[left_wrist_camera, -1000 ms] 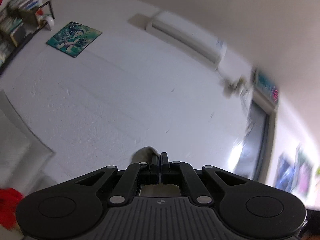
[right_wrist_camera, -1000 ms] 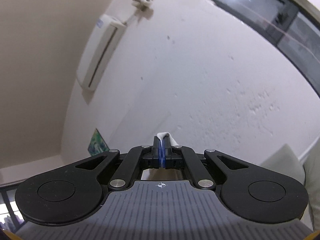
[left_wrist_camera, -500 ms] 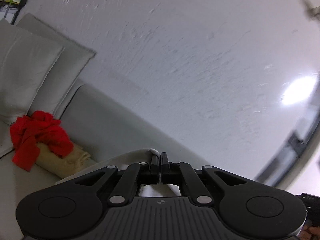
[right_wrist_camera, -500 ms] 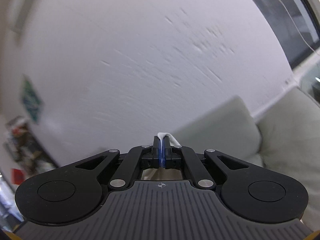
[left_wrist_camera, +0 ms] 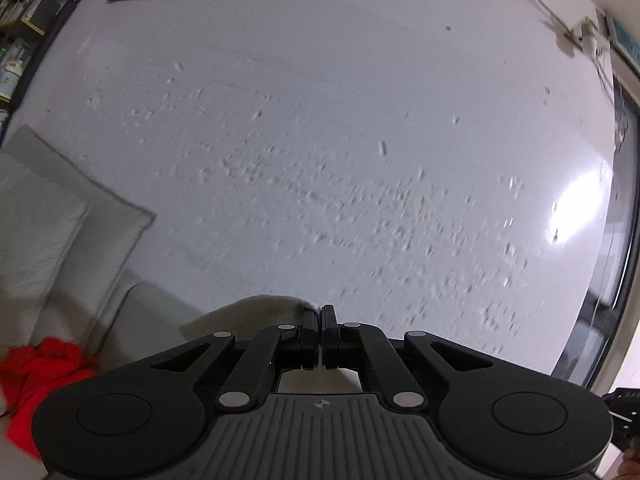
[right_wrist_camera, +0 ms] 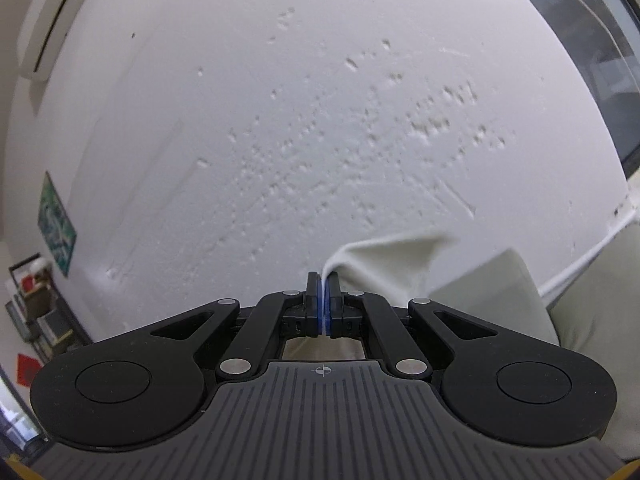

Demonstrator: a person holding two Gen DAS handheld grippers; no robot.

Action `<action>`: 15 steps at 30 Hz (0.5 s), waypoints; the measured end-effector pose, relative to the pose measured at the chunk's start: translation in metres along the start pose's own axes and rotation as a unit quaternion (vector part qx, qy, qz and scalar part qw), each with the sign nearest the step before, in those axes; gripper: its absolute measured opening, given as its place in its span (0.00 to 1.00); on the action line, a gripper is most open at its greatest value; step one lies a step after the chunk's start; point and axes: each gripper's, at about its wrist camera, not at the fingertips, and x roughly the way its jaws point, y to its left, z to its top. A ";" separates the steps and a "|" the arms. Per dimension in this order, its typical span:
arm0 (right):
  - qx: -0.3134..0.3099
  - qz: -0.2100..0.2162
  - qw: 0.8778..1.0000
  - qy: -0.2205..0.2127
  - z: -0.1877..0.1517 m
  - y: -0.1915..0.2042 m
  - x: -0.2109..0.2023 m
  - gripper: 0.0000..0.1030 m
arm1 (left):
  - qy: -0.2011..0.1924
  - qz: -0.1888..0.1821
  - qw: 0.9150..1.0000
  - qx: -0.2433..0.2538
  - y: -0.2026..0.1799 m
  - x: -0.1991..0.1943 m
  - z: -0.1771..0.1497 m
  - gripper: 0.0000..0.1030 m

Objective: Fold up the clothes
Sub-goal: 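Lift the T-shirt high with both grippers and shake it out, then lower the T-shirt flat onto the sofa and open both grippers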

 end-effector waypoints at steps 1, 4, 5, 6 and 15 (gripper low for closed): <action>0.001 -0.002 1.000 0.008 -0.010 -0.006 -0.002 0.01 | 0.006 0.005 1.000 0.002 0.004 -0.004 -0.014 0.00; 0.008 -0.027 0.998 0.048 -0.053 -0.034 -0.006 0.01 | 0.053 0.023 0.998 -0.018 0.028 -0.016 -0.062 0.00; 0.013 -0.038 0.997 0.064 -0.068 -0.044 -0.008 0.01 | 0.071 0.029 0.997 -0.027 0.036 -0.021 -0.079 0.00; 0.021 -0.049 0.995 0.080 -0.084 -0.056 -0.010 0.01 | 0.091 0.037 0.994 -0.037 0.045 -0.026 -0.098 0.00; 0.090 -0.158 0.963 0.201 -0.226 -0.141 -0.058 0.01 | 0.247 0.134 0.957 -0.065 0.097 -0.083 -0.232 0.00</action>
